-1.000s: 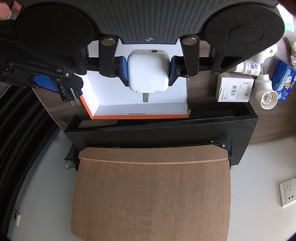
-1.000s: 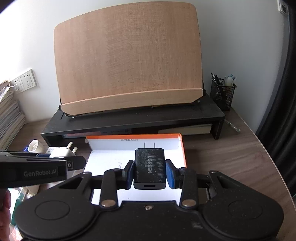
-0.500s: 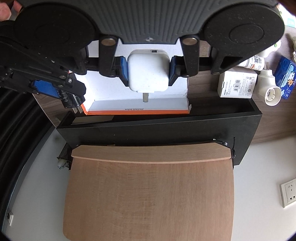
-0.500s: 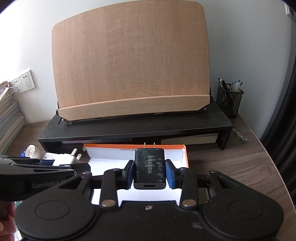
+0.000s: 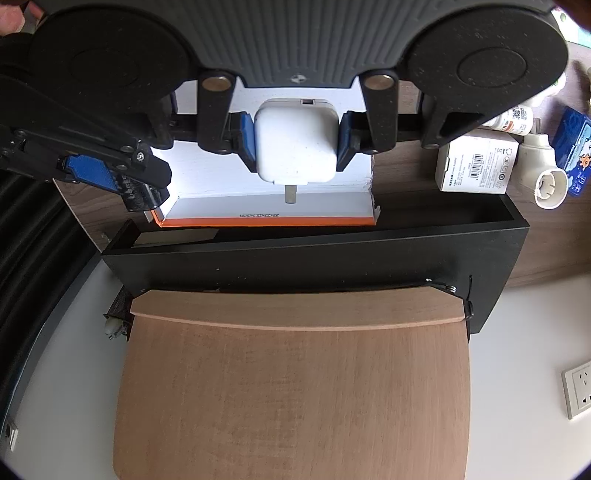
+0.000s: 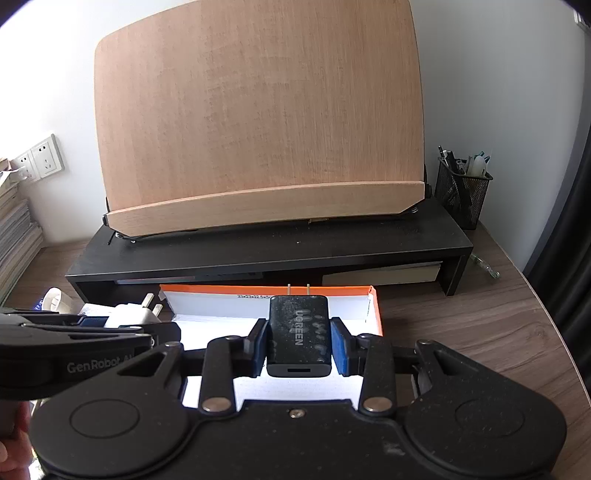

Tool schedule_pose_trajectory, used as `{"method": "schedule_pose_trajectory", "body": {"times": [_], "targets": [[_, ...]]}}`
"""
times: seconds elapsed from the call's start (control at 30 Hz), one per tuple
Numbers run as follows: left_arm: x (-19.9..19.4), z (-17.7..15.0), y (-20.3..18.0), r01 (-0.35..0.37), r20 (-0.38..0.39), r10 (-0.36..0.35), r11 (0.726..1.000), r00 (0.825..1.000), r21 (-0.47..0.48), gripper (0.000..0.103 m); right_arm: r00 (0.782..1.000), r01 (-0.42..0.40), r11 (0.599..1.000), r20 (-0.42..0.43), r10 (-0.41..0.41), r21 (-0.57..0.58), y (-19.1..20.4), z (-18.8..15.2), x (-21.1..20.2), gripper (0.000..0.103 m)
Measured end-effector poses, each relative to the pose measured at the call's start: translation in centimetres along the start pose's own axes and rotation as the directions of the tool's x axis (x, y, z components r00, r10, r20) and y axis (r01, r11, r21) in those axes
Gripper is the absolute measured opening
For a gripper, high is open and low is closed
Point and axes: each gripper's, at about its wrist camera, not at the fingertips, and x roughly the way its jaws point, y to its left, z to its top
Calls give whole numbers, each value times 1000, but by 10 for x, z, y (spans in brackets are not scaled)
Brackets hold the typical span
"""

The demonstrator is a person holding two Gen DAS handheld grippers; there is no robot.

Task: Organize rigid objects
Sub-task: 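Carry the white charger with the left tool while the right tool carries the black charger into the white box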

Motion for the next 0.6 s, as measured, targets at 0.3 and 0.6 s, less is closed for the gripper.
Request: {"method": "schedule_pose_trajectory", "body": {"times": [0.3,0.6], "targets": [[7,3,-1,7,-4,-7,1000,1000,5,42,1000,13,1000,-4,-13,3,-1,2,7,43],[12,5,0,7,-8,-6,1000,1000,5,42,1000,14,1000,-11,-14,1,1,4,13,43]]}}
